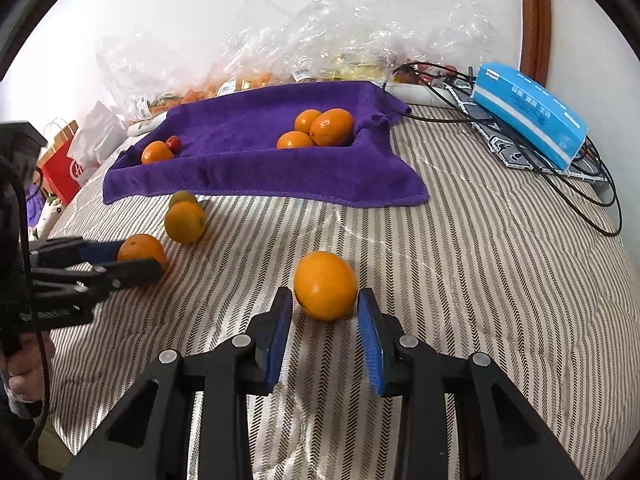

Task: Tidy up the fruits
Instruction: 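Move the right tool onto an orange on the bedspread while the left approaches another orange, then carry the orange in the right tool over the towel while the left carries its orange, then lower both oranges onto the purple towel and open both tools, then withdraw both open tools toward the loose fruit beside the towel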

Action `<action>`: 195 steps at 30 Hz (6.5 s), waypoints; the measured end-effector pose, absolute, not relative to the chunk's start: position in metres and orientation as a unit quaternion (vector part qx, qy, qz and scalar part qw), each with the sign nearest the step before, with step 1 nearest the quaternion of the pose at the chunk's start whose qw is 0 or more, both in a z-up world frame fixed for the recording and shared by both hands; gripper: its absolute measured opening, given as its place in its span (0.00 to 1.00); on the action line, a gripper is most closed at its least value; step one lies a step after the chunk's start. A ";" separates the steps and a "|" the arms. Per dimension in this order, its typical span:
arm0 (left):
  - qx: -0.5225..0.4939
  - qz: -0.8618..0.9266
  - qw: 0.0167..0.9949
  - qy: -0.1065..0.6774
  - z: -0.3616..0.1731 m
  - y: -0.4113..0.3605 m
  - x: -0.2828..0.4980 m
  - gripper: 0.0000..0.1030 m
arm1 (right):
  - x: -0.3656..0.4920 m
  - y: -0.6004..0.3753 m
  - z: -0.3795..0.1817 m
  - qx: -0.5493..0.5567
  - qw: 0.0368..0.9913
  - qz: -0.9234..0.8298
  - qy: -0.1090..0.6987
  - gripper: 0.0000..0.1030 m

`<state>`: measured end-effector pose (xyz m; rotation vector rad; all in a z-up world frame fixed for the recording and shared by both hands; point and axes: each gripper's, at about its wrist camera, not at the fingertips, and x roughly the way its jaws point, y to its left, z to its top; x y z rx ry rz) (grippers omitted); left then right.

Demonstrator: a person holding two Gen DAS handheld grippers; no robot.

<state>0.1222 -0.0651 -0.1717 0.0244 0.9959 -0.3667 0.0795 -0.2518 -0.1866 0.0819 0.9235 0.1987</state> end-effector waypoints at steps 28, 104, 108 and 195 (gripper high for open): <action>-0.036 -0.144 0.888 0.435 -0.118 -0.006 0.135 0.38 | 0.110 -0.236 -0.111 0.024 0.916 0.114 0.384 0.32; -0.080 -0.090 0.899 0.422 -0.146 0.033 0.254 0.38 | 0.255 -0.191 -0.168 0.047 0.905 0.100 0.411 0.31; -0.081 -0.090 0.898 0.422 -0.146 0.033 0.254 0.38 | 0.257 -0.191 -0.170 0.050 0.902 0.100 0.416 0.30; -0.114 -0.050 0.905 0.407 -0.116 0.109 0.126 0.48 | 0.123 -0.131 -0.160 0.020 0.891 0.108 0.441 0.46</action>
